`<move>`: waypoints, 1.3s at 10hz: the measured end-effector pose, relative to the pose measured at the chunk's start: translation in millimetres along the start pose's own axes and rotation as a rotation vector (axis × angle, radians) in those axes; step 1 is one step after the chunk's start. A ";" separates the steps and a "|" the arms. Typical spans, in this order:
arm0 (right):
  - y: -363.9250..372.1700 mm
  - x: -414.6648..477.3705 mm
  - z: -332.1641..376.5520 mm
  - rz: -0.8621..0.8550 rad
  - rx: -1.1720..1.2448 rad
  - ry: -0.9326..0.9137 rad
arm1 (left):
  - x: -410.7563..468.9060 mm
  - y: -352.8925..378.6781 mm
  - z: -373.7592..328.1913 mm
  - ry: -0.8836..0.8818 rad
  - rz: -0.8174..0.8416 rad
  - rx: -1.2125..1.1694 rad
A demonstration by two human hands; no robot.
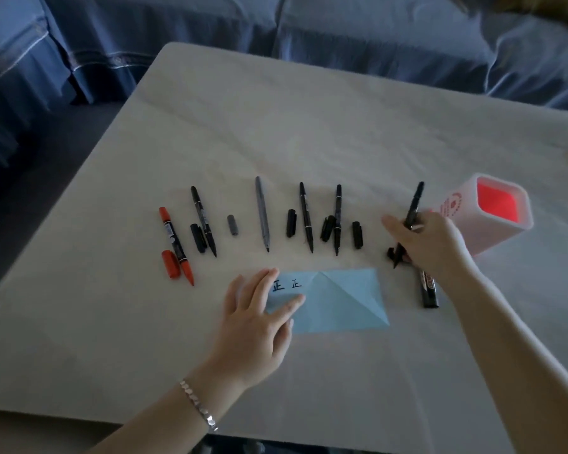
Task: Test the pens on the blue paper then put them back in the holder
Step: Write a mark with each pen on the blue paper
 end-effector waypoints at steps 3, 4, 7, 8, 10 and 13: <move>45.0 28.3 -14.7 0.145 -0.287 0.029 | -1.4 -2.7 -1.0 0.000 0.014 -0.010; 38.0 26.1 -9.3 0.086 -0.271 0.027 | -1.8 -2.7 -1.3 0.005 0.010 -0.007; 69.7 19.7 20.5 0.270 -0.291 -0.004 | -0.8 0.2 -0.2 -0.005 0.026 -0.030; 78.8 21.7 19.5 0.289 -0.281 0.051 | -0.4 0.3 -0.6 -0.006 0.026 -0.021; 74.8 23.3 18.3 0.279 -0.212 0.116 | -0.8 1.2 0.7 -0.008 0.037 -0.008; 26.5 -26.4 33.0 -0.123 0.320 -0.081 | -2.1 0.5 1.1 -0.001 -0.002 0.064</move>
Point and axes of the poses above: each hand's wrist, its own x-axis towards the middle knuckle, its own y-axis out of the palm, z = x × y, the point moved 7 cm from there along x, towards the middle knuckle, and after that the axes turned 14 degrees about -y, right-handed, at the moved point
